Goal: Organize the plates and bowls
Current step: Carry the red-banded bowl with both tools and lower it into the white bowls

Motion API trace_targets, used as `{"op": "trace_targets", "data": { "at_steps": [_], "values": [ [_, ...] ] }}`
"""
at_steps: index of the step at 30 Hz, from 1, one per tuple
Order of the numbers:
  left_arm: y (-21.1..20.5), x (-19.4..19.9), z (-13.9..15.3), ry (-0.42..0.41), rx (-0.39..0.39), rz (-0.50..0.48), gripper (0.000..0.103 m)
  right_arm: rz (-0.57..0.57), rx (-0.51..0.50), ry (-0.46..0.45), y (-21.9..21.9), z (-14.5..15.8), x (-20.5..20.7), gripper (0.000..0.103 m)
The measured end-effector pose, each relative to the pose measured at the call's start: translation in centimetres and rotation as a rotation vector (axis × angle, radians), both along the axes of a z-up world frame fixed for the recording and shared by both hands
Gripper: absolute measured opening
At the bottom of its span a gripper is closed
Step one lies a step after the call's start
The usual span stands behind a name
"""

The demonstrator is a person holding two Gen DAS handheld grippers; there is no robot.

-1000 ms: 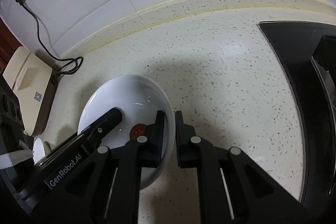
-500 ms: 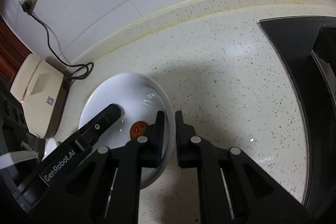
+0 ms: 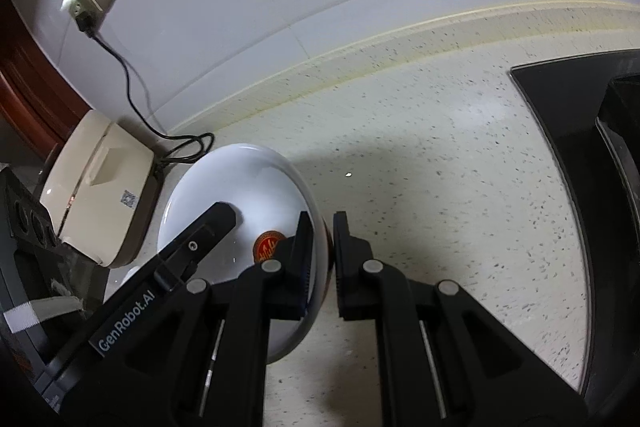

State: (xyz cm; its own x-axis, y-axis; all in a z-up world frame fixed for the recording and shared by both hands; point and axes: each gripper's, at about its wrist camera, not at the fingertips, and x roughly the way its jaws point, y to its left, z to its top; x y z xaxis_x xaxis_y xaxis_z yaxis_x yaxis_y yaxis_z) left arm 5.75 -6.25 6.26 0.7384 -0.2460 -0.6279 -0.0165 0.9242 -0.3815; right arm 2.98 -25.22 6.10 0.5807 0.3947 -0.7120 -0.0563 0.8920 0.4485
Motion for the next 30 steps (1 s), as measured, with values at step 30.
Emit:
{"op": "trace_targets", "data": {
  "at_steps": [30],
  "values": [
    [6.6,-7.6,2.1,-0.214,0.014,0.214,0.025,0.17,0.146,-0.116,6.9,1.1,-3.4,0.013]
  ]
}}
